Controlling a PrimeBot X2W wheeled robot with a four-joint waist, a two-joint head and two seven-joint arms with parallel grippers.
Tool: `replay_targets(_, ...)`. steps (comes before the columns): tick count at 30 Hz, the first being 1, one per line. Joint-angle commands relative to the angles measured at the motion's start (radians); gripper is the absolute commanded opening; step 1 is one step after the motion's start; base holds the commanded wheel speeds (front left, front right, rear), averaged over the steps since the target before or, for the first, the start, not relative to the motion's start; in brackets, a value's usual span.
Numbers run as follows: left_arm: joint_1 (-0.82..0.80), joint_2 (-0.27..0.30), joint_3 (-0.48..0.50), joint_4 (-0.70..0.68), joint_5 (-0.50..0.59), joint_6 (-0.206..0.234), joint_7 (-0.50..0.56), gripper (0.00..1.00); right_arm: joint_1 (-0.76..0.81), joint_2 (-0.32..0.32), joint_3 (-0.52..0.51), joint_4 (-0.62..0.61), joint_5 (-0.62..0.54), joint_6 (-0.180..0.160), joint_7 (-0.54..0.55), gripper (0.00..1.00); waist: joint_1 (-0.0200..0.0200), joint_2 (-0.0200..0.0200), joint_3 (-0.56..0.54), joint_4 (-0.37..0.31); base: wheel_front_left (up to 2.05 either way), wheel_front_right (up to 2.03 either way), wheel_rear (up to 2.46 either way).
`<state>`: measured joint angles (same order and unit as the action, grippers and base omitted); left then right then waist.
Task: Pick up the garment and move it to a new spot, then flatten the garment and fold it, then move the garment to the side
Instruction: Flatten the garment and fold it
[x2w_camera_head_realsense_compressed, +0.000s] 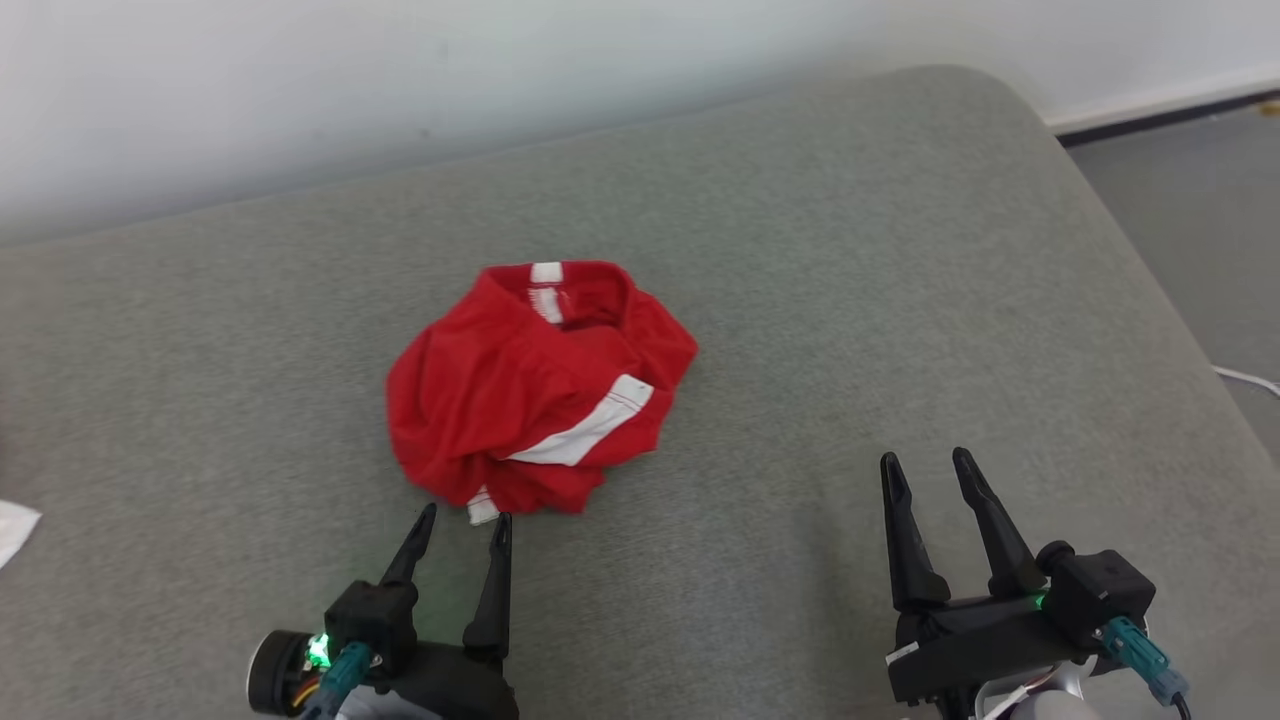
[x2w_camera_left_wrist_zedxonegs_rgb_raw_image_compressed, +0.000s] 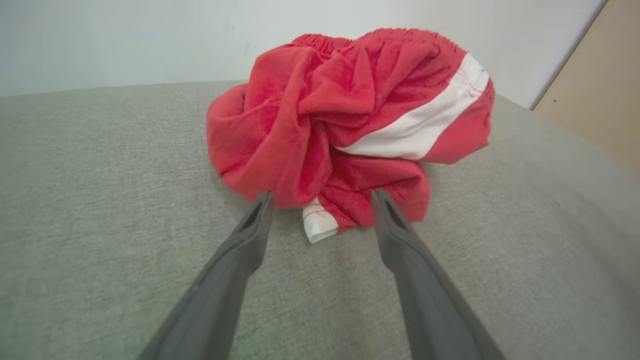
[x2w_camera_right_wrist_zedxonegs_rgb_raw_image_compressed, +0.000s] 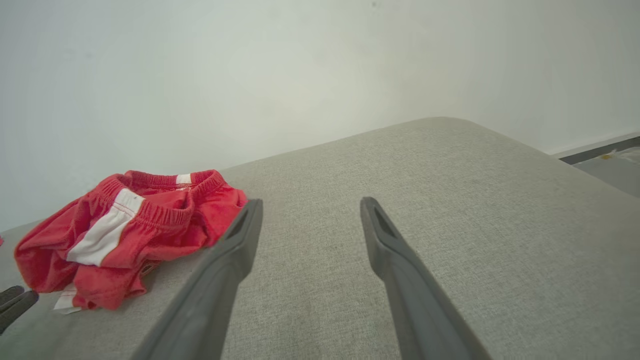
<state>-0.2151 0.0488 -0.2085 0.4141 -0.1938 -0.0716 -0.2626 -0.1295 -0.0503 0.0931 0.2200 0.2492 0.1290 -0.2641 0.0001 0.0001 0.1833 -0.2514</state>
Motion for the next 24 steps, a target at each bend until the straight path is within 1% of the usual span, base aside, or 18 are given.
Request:
replay_targets(1, -0.024, 0.003, -0.004, 0.019, -0.001, -0.002, -0.003, 1.0, -0.014, 0.0, 0.001, 0.0, 0.01, 0.003, -0.002, 1.0, -0.0001, -0.0001, 0.042, -0.06, 0.0, 0.0, 0.0)
replay_targets(6, -0.057, 0.003, 0.01, 0.073, -0.013, 0.007, -0.002, 1.0, -0.018, 0.0, -0.001, -0.002, 0.022, 0.003, -0.002, 1.0, -0.0001, -0.0001, 0.057, -0.099, 0.0, 0.0, 0.0)
replay_targets(11, -0.087, 0.003, 0.018, 0.15, -0.007, 0.004, -0.002, 1.0, -0.021, 0.001, -0.006, -0.001, 0.025, 0.003, -0.002, 1.0, -0.0001, -0.0001, 0.06, -0.108, 0.0, 0.0, 0.0)
replay_targets(12, -0.091, 0.003, 0.02, 0.163, -0.017, 0.003, -0.002, 0.89, -0.019, 0.0, -0.009, -0.001, 0.025, 0.003, -0.002, 1.0, -0.0001, -0.0001, 0.056, -0.106, 0.0, 0.0, 0.0)
replay_targets(13, -0.098, 0.003, 0.021, 0.165, -0.018, 0.002, -0.002, 0.42, -0.016, 0.0, -0.013, -0.001, 0.024, 0.003, -0.002, 1.0, -0.0001, -0.0001, 0.054, -0.103, 0.0, 0.0, 0.0)
replay_targets(15, -0.1, 0.003, 0.024, 0.151, -0.027, 0.003, -0.002, 0.0, -0.01, 0.0, -0.016, -0.002, 0.019, 0.003, -0.002, 1.0, -0.0001, -0.0001, 0.046, -0.092, 0.0, 0.0, 0.0)
replay_targets(19, -0.074, 0.002, 0.024, 0.112, -0.032, -0.001, -0.002, 0.0, 0.005, 0.0, -0.015, -0.002, 0.012, 0.003, -0.002, 1.0, -0.0001, -0.0001, 0.022, -0.061, 0.0, 0.0, 0.0)
replay_targets(22, -0.036, 0.002, 0.031, 0.047, -0.021, -0.005, -0.003, 0.0, 0.026, 0.0, -0.021, 0.0, 0.007, 0.003, -0.002, 1.0, -0.0001, -0.0001, -0.01, -0.009, 0.0, 0.0, 0.0)
replay_targets(23, -0.036, 0.002, 0.031, 0.047, -0.021, -0.005, -0.003, 0.0, 0.026, 0.0, -0.021, 0.0, 0.007, 0.003, -0.002, 1.0, -0.0001, -0.0001, -0.01, -0.009, 0.0, 0.0, 0.0)
replay_targets(24, -0.009, 0.002, 0.038, 0.011, -0.008, -0.011, -0.002, 0.0, 0.035, 0.0, -0.021, 0.003, 0.004, 0.003, -0.002, 1.0, -0.0001, -0.0001, -0.025, 0.02, 0.0, 0.0, 0.0)
